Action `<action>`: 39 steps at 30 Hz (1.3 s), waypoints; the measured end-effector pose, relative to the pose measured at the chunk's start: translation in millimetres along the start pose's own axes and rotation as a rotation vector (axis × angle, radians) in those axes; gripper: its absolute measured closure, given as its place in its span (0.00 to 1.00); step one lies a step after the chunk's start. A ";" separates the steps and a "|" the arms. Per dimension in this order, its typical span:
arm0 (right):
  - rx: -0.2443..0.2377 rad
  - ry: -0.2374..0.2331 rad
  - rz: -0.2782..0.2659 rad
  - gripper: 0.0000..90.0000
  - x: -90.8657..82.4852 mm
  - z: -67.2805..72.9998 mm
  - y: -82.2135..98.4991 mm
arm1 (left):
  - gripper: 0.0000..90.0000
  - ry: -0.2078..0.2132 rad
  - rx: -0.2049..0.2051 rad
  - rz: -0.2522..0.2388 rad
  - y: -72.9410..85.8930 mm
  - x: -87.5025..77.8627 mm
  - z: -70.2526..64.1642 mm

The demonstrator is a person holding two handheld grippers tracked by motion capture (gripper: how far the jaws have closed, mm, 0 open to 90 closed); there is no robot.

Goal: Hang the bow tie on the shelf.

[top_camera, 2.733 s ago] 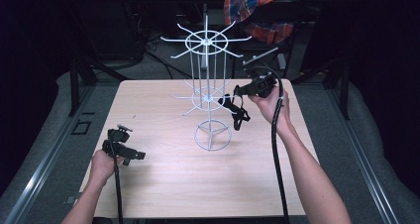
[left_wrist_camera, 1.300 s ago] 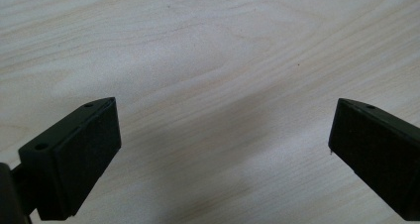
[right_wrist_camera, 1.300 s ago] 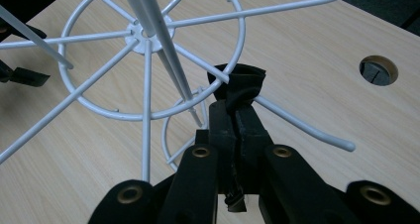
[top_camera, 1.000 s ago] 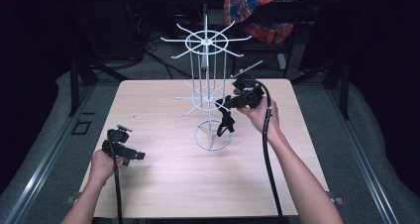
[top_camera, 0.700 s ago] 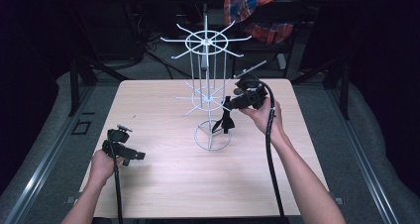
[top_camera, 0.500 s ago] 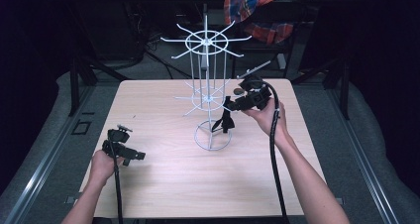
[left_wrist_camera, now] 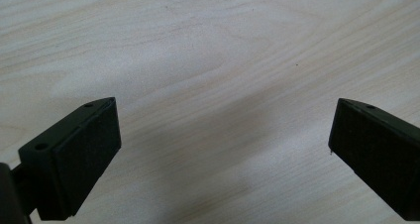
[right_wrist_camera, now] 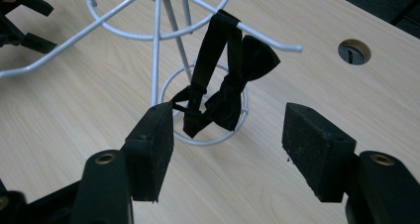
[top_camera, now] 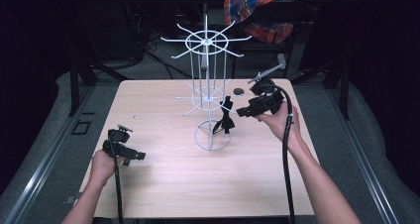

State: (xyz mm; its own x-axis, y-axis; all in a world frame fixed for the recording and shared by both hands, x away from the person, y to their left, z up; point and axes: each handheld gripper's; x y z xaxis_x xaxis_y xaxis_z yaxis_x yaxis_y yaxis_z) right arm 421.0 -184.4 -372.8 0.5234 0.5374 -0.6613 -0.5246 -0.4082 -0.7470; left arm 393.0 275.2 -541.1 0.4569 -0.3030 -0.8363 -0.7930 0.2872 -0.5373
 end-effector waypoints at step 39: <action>-0.005 -0.003 0.077 0.12 -32.6 -1.4 117.8 | 0.00 -0.004 0.004 0.008 0.1 1.2 -1.0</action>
State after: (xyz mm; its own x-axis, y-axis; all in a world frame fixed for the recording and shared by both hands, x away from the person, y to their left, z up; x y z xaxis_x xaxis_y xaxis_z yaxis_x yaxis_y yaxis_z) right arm 343.1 -251.1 -439.3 0.4791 0.5066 -0.7168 -0.5601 -0.4523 -0.6940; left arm 393.1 273.9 -541.9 0.4526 -0.2971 -0.8408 -0.7950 0.2927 -0.5314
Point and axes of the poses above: each handheld gripper's, and its own axes: x roughly forward along the jaws, y roughly out of its underside, z roughly to its left, and after that the axes turned 10 degrees about -z, right-handed
